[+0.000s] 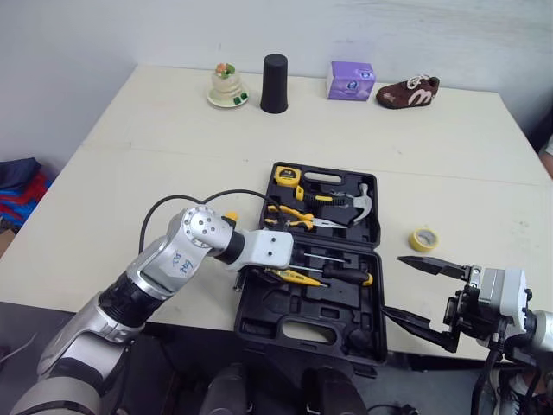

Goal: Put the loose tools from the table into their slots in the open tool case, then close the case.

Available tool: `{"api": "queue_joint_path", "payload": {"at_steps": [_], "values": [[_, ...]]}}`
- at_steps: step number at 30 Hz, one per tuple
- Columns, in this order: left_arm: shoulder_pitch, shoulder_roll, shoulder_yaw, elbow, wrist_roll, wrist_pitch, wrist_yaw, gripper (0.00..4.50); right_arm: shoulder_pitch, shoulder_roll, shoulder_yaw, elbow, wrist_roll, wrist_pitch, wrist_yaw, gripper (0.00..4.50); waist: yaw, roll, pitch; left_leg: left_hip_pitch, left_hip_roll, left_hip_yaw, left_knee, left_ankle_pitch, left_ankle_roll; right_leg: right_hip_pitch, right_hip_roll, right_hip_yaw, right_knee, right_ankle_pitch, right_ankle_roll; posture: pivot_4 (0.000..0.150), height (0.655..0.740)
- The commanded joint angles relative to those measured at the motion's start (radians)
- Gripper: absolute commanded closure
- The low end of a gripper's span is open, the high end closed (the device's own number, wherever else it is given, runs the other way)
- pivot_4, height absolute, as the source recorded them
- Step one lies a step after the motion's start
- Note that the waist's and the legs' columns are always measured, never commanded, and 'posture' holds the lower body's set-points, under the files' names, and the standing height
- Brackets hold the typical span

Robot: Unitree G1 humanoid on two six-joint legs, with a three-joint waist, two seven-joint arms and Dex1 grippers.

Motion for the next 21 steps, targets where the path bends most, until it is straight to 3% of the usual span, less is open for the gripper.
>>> {"api": "queue_joint_path", "payload": {"at_steps": [1,4,8,14,21], "values": [[-0.001,-0.018,0.011,0.002,-0.017,-0.012,-0.007,1.64,-0.004,0.005,0.000,-0.009,0.003,-0.023,0.010,0.00,-0.001,0.000,0.000,0.000,0.000,0.000,0.000,0.000,0.000,0.000,0.000,0.000,0.000,0.000,0.000,0.150,0.7380],[-0.005,-0.034,0.056,0.014,-0.069,-0.019,-0.020,0.29,-0.009,0.003,0.000,-0.003,0.002,-0.024,0.014,0.00,-0.001,0.000,0.000,0.000,0.000,0.000,0.000,0.000,0.000,0.000,0.000,0.000,0.000,0.000,0.000,0.150,0.7380],[-0.011,-0.063,0.139,0.046,-0.154,-0.032,-0.017,0.29,-0.020,0.001,0.000,0.005,0.001,-0.023,0.019,0.00,-0.003,0.000,0.000,0.000,0.000,0.000,0.000,0.000,0.000,0.000,0.000,0.000,0.000,0.000,0.000,0.150,0.7380],[0.048,-0.099,0.271,0.166,-0.274,-0.283,-0.073,0.29,-0.016,0.007,-0.001,0.008,-0.007,-0.027,0.022,0.00,-0.003,0.000,0.000,0.000,0.000,0.000,0.001,0.000,0.000,0.000,0.000,-0.001,0.001,0.000,0.000,0.150,0.7380],[0.127,-0.129,0.279,0.297,-0.273,-0.480,-0.111,3.43,-0.014,0.009,0.004,0.011,-0.012,-0.027,0.019,0.00,-0.003,0.000,0.000,0.000,0.000,-0.001,0.001,0.000,0.000,0.001,-0.001,-0.002,0.000,0.000,0.000,0.150,0.7380]]}}
